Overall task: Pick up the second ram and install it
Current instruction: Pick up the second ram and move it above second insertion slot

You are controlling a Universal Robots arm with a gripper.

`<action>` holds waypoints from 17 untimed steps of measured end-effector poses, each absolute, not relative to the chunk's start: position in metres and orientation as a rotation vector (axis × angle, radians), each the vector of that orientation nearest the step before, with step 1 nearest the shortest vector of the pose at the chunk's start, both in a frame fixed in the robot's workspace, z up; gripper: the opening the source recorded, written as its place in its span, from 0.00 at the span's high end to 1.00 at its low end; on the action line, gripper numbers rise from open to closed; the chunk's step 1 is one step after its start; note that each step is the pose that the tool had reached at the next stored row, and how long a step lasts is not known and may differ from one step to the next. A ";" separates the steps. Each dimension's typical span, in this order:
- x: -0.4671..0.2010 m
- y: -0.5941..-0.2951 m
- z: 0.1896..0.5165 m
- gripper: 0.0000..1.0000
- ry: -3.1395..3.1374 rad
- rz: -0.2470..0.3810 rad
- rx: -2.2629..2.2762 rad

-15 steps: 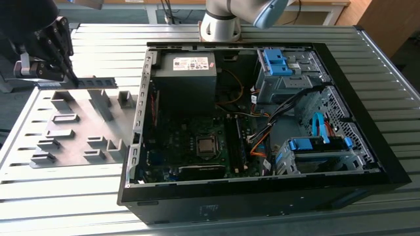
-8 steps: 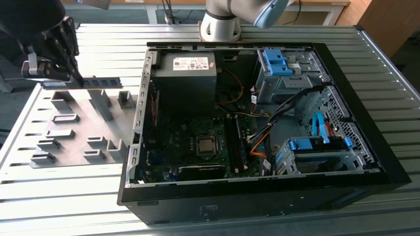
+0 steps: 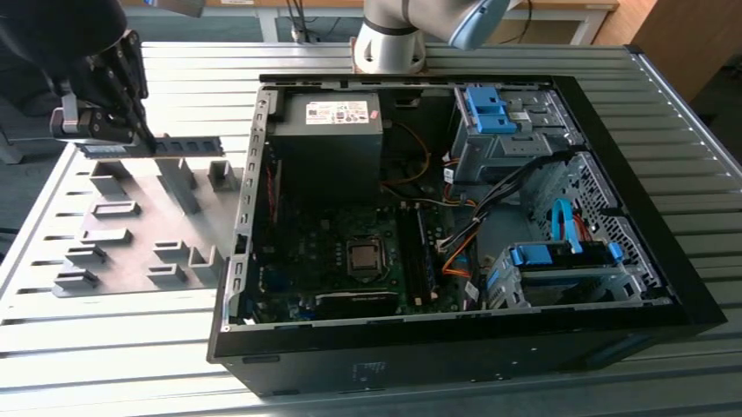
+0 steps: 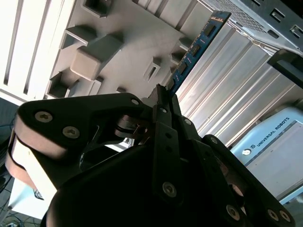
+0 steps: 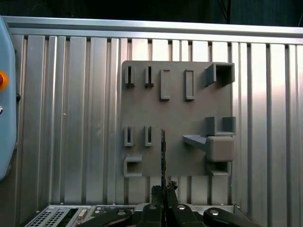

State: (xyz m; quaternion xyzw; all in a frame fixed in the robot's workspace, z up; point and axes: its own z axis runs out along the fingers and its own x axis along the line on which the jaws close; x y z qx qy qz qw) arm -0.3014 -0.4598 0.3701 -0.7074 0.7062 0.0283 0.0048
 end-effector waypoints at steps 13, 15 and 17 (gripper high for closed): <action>-0.289 -0.460 0.369 0.86 2.207 0.078 -2.211; -0.285 -0.460 0.368 0.86 2.207 0.078 -2.211; -0.281 -0.460 0.368 0.86 2.207 0.078 -2.211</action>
